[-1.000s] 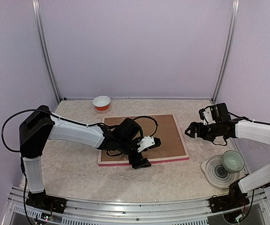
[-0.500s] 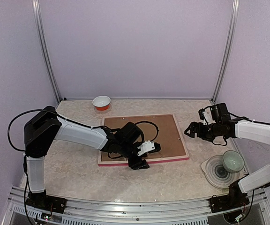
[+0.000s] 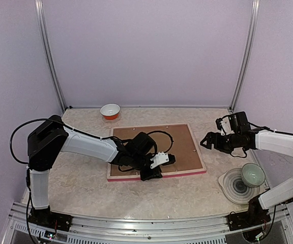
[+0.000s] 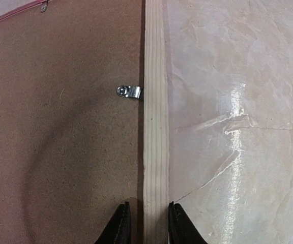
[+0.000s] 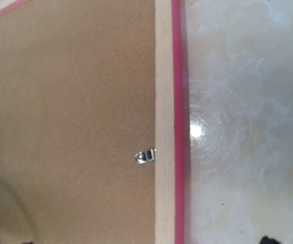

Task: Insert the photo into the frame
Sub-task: Pick up the photo frame from the center of the board.

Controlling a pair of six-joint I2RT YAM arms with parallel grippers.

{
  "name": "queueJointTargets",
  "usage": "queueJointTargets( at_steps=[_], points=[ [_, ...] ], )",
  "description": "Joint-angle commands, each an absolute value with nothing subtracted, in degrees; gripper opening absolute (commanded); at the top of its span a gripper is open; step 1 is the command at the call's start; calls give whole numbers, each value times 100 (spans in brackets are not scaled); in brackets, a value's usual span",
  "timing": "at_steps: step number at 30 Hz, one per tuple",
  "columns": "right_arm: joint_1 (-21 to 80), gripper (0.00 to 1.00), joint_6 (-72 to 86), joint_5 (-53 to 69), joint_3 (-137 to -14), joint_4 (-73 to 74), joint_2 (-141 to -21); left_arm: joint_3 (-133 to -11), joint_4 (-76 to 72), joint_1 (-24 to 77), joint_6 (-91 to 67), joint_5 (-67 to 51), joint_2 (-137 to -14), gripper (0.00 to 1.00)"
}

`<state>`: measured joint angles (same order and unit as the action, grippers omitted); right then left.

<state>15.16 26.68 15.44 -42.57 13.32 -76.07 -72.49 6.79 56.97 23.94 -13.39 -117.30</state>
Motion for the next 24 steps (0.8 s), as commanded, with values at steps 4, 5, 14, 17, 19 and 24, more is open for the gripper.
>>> queueJointTargets(
  at_steps=[4, 5, 14, 17, 19, 24],
  points=[
    [1391, 96, 2750, 1741, -4111, 1114, -7716, -7263, 973, 5773, 2373, -1444, -11918, 19],
    [1382, 95, 2759, 1758, -4093, 1101, -7717, -7264, 975, 5790, 2373, -1425, -11918, 18],
    [1319, 96, 2836, 1994, -3885, 865, -7845, -7260, 1057, 5815, 2338, -1246, -11856, 5],
    [1294, 96, 2888, 2223, -3821, 726, -7955, -7276, 1093, 5817, 2340, -1189, -11735, 0],
    [1279, 96, 2927, 2369, -3779, 616, -8036, -7299, 1112, 5812, 2330, -1170, -11657, 0],
    [1221, 95, 3056, 2869, -3651, 289, -8250, -7423, 1214, 5830, 2303, -1210, -11440, 0]
  ],
)
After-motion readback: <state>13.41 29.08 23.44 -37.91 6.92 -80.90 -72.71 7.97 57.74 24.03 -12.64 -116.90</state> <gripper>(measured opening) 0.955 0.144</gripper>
